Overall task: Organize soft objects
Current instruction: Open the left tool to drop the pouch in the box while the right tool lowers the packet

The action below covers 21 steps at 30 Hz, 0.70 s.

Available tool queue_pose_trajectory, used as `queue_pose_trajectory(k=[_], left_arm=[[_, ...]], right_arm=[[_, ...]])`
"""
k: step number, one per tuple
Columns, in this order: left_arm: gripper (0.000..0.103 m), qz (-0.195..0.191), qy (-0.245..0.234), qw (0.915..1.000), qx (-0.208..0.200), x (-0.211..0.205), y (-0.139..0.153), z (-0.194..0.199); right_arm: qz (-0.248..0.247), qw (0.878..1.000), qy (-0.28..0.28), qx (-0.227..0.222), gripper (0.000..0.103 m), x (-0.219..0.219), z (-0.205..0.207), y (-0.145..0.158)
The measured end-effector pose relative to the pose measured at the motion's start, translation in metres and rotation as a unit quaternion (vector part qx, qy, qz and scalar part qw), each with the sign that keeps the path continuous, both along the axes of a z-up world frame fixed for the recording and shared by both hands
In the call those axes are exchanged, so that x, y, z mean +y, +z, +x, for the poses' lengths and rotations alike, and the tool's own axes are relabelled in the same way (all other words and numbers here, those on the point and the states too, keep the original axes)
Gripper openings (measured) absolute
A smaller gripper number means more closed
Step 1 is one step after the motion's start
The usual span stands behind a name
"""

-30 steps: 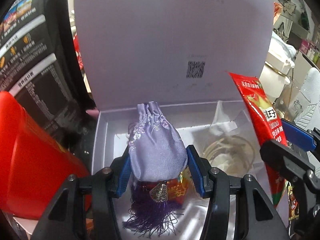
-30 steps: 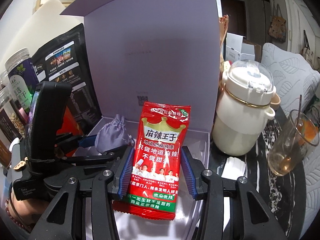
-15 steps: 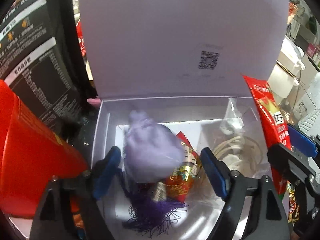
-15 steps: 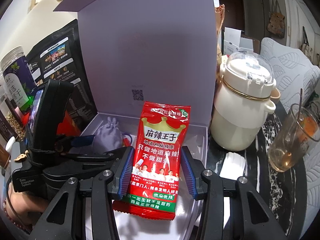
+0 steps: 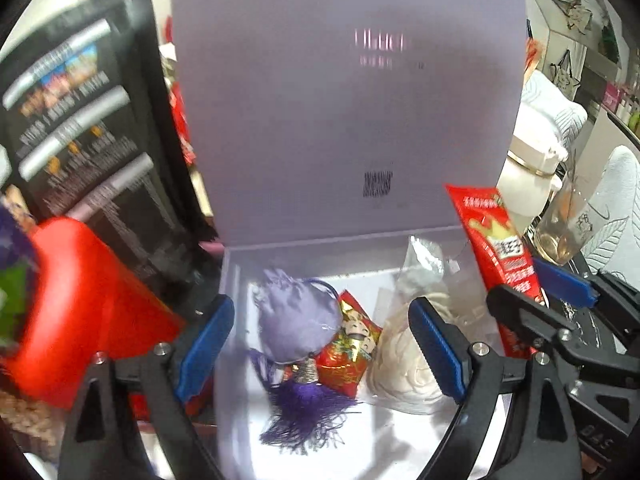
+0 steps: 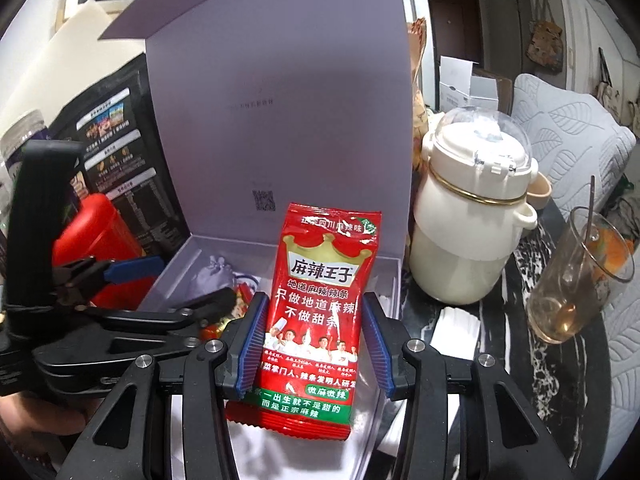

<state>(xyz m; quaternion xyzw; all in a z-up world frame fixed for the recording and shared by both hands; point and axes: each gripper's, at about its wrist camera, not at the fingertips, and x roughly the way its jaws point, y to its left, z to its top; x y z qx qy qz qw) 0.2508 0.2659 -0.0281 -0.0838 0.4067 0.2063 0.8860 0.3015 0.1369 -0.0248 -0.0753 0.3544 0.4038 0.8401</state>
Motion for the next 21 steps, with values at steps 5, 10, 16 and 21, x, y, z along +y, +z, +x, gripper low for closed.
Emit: queue_pose_trajectory(k=[5,10,16,21], left_arm=[[0.090,0.034,0.014,0.9992,-0.015,0.003,0.020,-0.015],[0.090,0.037,0.020,0.9989,-0.019,0.008,0.024,-0.020],[0.090,0.035,0.021,0.9990,-0.017,0.012,0.029,-0.025],[0.090,0.036,0.023,0.9988,-0.022,0.010,0.030,-0.025]], right_arm=[[0.011,1.000,0.015,0.008,0.046,-0.001,-0.002,-0.001],[-0.004,1.000,0.024,0.011,0.048,0.006,-0.004,-0.005],[-0.011,1.000,0.019,0.010,0.058,0.006,-0.003,-0.006],[-0.012,1.000,0.006,0.008,0.058,0.001,-0.002,-0.002]])
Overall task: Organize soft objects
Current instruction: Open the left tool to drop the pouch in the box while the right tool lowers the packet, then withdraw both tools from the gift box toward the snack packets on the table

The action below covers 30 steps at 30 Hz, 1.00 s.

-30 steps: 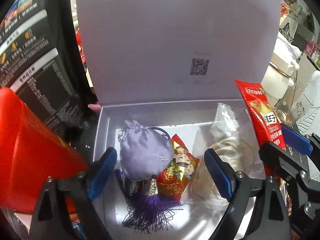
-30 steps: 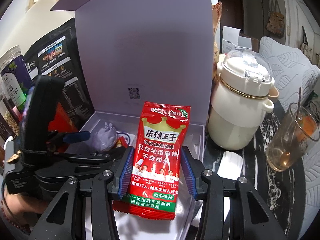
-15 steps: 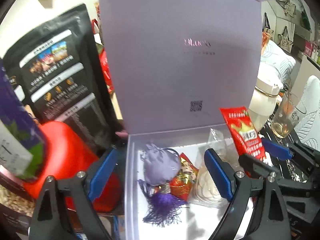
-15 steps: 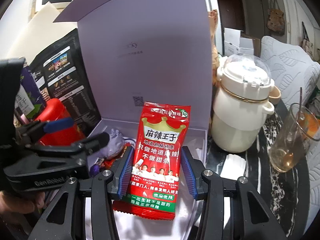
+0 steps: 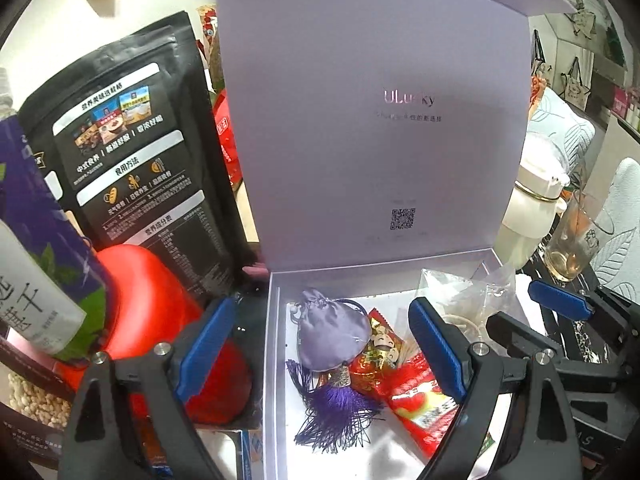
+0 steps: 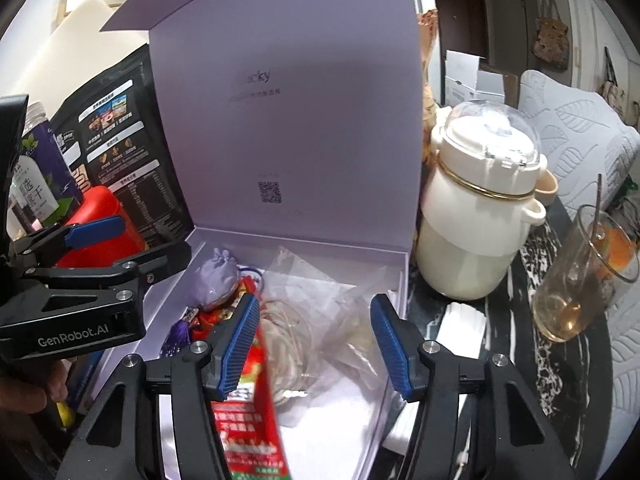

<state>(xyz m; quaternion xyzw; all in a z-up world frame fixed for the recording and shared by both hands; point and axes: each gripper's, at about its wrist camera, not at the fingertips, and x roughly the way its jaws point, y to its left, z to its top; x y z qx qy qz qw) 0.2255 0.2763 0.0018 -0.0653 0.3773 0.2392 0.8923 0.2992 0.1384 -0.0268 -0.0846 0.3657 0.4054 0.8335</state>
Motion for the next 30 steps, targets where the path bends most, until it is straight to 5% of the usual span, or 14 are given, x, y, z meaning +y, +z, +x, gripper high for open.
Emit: queue_pose_trajectory(k=[15,30], left_arm=[[0.090,0.013,-0.018,0.9991,-0.038,-0.026,0.035,-0.015],[0.090,0.052,-0.040,0.9920,-0.108,-0.071,0.110,-0.077]], right_arm=[[0.017,0.999,-0.018,-0.027,0.058,-0.020,-0.015,0.034],[0.050,0.993,-0.023,-0.108,0.058,-0.071,-0.069,0.117]])
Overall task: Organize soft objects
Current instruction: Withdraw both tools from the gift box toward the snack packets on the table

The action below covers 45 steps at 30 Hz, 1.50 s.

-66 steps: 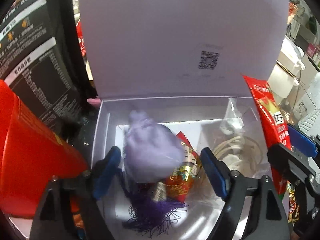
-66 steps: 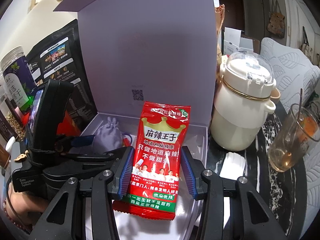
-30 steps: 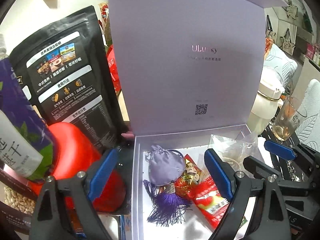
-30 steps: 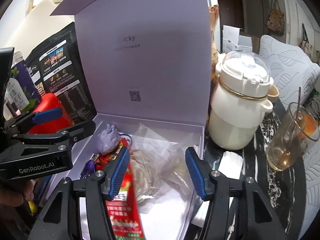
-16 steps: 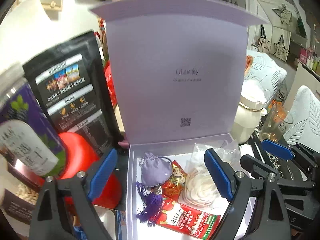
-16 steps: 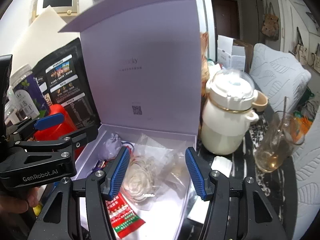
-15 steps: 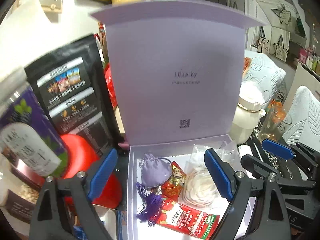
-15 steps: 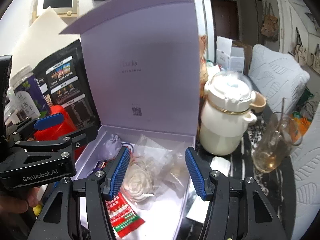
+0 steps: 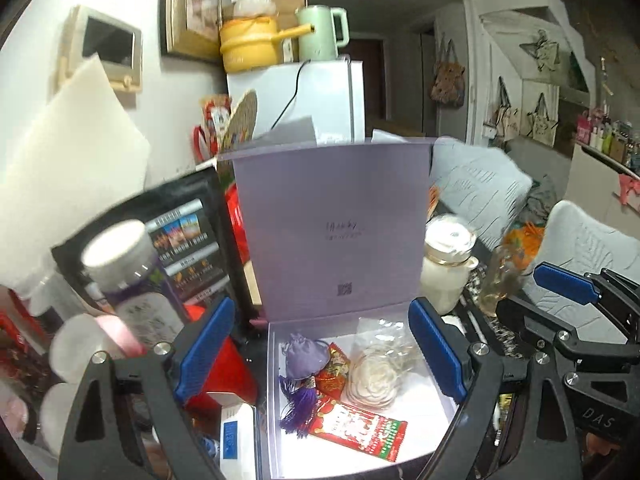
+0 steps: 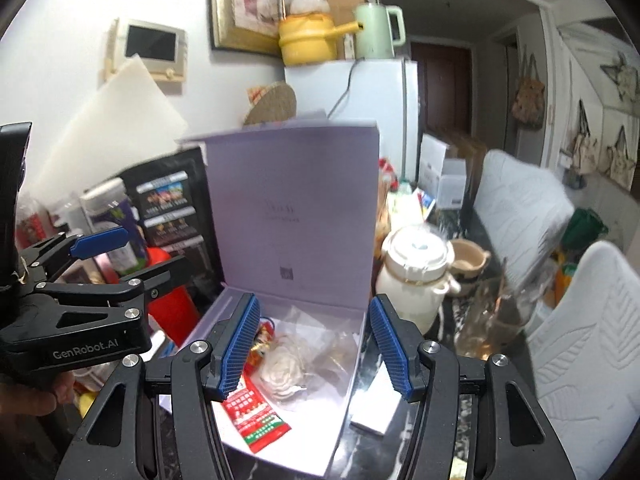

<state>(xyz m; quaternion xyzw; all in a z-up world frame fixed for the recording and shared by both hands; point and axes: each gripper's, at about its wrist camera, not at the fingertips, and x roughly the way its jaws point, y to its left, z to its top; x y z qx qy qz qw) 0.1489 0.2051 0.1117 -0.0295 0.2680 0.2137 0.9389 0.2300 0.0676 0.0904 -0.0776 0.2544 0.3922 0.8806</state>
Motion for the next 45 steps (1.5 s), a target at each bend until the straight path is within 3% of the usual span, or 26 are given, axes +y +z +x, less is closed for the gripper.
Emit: queue_pose_trajectory(k=[9,13,14,15,19,25,31,36,45], left_arm=[[0.090,0.001,-0.028,0.9980,-0.057,-0.030,0.035,-0.057],[0.090,0.003,-0.041,0.9967,-0.070,-0.042,0.041,-0.081],[0.091,0.007,-0.043,0.9963,-0.074,-0.045,0.042,-0.088],[0.102,0.009,-0.045,0.9961,-0.075,-0.048,0.043,-0.092],[0.103,0.018,-0.058,0.9946,-0.085,-0.061,0.043,-0.112],[0.103,0.016,-0.082,0.9941,-0.070,-0.077,0.032,-0.130],[0.103,-0.009,-0.108,0.9923,-0.060,-0.092,0.012,-0.143],[0.103,-0.036,-0.124,0.9908,-0.042,-0.101,-0.012,-0.148],[0.103,-0.045,-0.141,0.9889,-0.008,-0.115,-0.051,-0.144]], right_arm=[[0.025,0.999,-0.006,-0.046,0.061,-0.038,-0.053,0.038],[0.031,0.998,-0.012,-0.059,0.067,-0.055,-0.079,0.046],[0.031,0.997,-0.014,-0.063,0.067,-0.060,-0.085,0.046],[0.032,0.997,-0.017,-0.065,0.068,-0.065,-0.092,0.047],[0.036,0.996,-0.027,-0.070,0.074,-0.081,-0.115,0.046],[0.039,0.996,-0.044,-0.073,0.079,-0.103,-0.148,0.039],[0.030,0.996,-0.051,-0.068,0.084,-0.122,-0.172,0.025],[0.010,0.997,-0.061,-0.055,0.084,-0.137,-0.185,0.006],[0.002,0.997,-0.080,-0.019,0.084,-0.161,-0.194,-0.034]])
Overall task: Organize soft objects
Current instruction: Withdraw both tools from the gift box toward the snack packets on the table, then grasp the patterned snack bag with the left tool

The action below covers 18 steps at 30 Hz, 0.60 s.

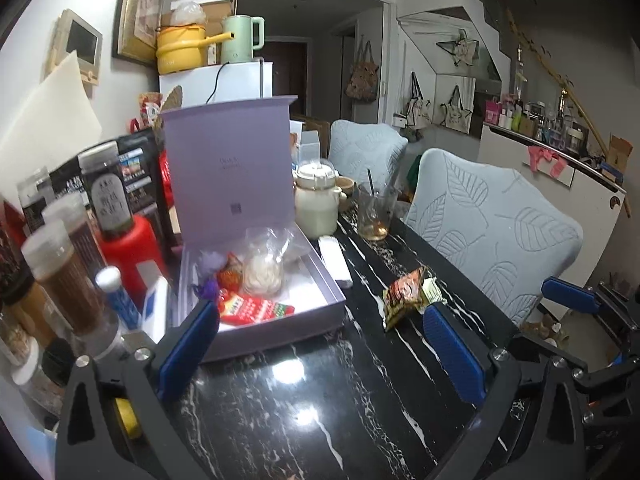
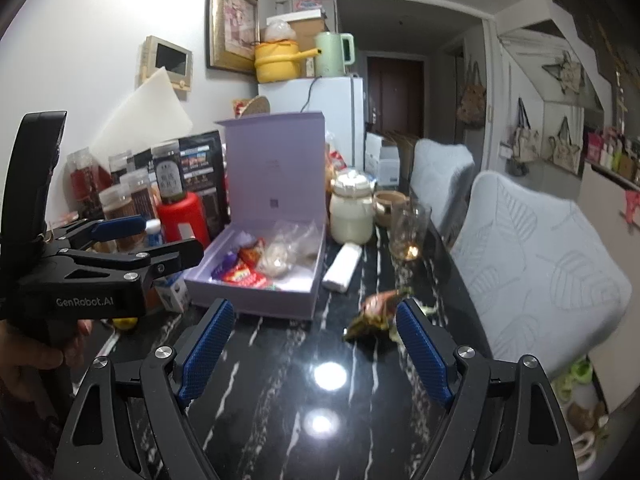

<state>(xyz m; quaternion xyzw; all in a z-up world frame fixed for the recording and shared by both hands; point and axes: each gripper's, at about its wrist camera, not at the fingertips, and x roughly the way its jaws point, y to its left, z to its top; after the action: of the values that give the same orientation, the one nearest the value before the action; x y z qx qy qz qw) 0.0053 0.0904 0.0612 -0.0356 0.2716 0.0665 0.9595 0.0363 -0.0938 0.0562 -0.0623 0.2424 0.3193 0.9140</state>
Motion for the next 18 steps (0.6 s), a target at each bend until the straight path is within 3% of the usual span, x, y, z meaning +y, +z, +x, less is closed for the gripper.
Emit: queue_pose_trajectory(k=[10,18], left_arm=[[0.103,-0.001,-0.046,0.9980,0.044,-0.024,-0.035,0.020],[0.103,-0.011,-0.100,0.9917,0.079,-0.061,-0.063,0.050]], right_arm=[[-0.009,0.998,-0.032,0.045,0.084,-0.029,0.005,-0.041],[-0.003,0.994,-0.060,0.087,0.084,-0.060,0.020,-0.069]])
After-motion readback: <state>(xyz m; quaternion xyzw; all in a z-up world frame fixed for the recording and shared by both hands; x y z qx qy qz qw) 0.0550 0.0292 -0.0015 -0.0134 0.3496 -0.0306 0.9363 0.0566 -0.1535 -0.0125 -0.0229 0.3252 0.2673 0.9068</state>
